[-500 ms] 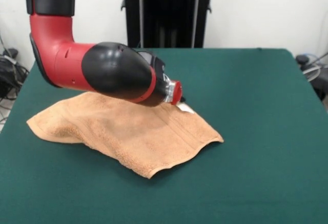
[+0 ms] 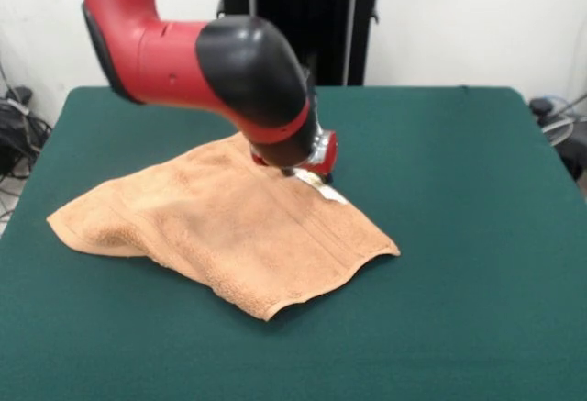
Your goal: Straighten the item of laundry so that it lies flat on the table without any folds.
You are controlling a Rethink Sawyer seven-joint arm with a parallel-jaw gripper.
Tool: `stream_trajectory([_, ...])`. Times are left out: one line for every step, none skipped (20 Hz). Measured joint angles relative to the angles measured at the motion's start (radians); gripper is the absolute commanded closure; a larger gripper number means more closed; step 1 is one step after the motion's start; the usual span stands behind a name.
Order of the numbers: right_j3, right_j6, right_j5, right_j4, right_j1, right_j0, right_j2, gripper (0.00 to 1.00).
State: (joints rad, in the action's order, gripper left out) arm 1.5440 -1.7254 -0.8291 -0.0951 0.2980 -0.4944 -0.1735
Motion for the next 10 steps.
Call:
stream_trajectory([0.016, -0.005, 0.027, -0.001, 0.01, 0.005, 0.004, 0.0])
stream_trajectory([0.026, -0.005, 0.046, -0.001, 0.018, 0.007, 0.006, 0.0])
stream_trajectory([0.036, -0.005, 0.065, -0.001, 0.025, 0.01, 0.007, 0.0])
stream_trajectory([0.043, -0.005, 0.078, -0.001, 0.031, 0.011, 0.008, 0.0])
stream_trajectory([0.047, -0.005, 0.087, -0.001, 0.035, 0.012, 0.009, 0.0])
stream_trajectory([0.051, -0.005, 0.097, -0.002, 0.04, 0.012, 0.009, 0.0])
stream_trajectory([0.054, -0.005, 0.114, -0.002, 0.051, 0.013, 0.009, 0.0])
stream_trajectory([0.058, -0.005, 0.131, -0.001, 0.063, 0.015, 0.009, 0.0])
stream_trajectory([0.058, -0.005, 0.141, -0.002, 0.072, 0.015, 0.009, 0.0])
stream_trajectory([0.058, -0.005, 0.147, -0.001, 0.079, 0.015, 0.009, 0.0])
